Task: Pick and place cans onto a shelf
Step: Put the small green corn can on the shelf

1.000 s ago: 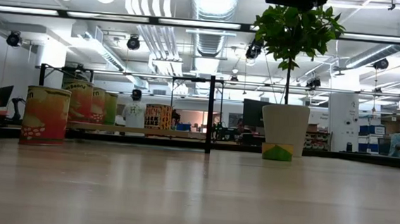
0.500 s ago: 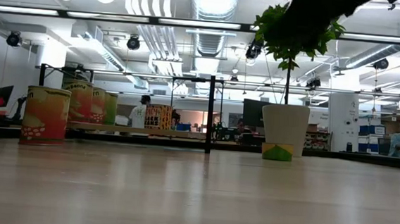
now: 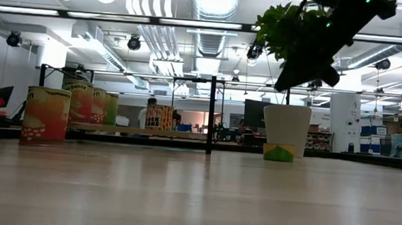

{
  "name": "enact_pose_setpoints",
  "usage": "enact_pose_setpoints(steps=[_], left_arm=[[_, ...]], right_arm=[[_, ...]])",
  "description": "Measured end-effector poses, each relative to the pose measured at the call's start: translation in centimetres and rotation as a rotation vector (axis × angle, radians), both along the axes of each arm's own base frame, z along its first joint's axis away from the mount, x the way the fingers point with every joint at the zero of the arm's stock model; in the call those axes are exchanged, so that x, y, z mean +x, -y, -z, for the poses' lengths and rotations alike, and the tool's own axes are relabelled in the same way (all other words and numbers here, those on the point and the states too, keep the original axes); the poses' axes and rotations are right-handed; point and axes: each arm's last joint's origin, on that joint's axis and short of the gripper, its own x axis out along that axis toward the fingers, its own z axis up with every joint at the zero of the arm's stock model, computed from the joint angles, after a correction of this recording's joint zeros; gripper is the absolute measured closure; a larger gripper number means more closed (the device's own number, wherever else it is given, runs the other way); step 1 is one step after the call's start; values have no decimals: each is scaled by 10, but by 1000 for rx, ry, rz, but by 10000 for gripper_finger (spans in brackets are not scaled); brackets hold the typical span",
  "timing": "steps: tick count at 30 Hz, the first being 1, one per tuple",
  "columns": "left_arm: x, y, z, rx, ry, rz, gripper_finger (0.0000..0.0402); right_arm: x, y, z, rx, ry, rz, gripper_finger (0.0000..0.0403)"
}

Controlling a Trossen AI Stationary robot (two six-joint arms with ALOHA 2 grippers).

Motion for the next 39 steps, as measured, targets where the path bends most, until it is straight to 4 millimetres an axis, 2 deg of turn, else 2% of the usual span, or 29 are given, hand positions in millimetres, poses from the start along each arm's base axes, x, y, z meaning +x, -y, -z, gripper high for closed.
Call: enact_pose_setpoints(steps=[4,8,19,24,27,39], left_arm=[[-1,-1,-2,4,3,0,23],[-1,-1,-2,25,-11,1,23],[-1,0,-2,28,-9,2,23],[0,0,-3,25,-3,2,23],[1,0,-2,26,-5,2,23],[1,0,-3,46,-10,1,23]], right_arm=[[5,11,10,52,-17,98,379],[9,18,20,70,-52,138,339],[16,34,43,102,-130,236,119],[20,40,55,102,-182,255,43],[22,43,64,108,-215,272,30],[27,48,89,122,-307,304,28]])
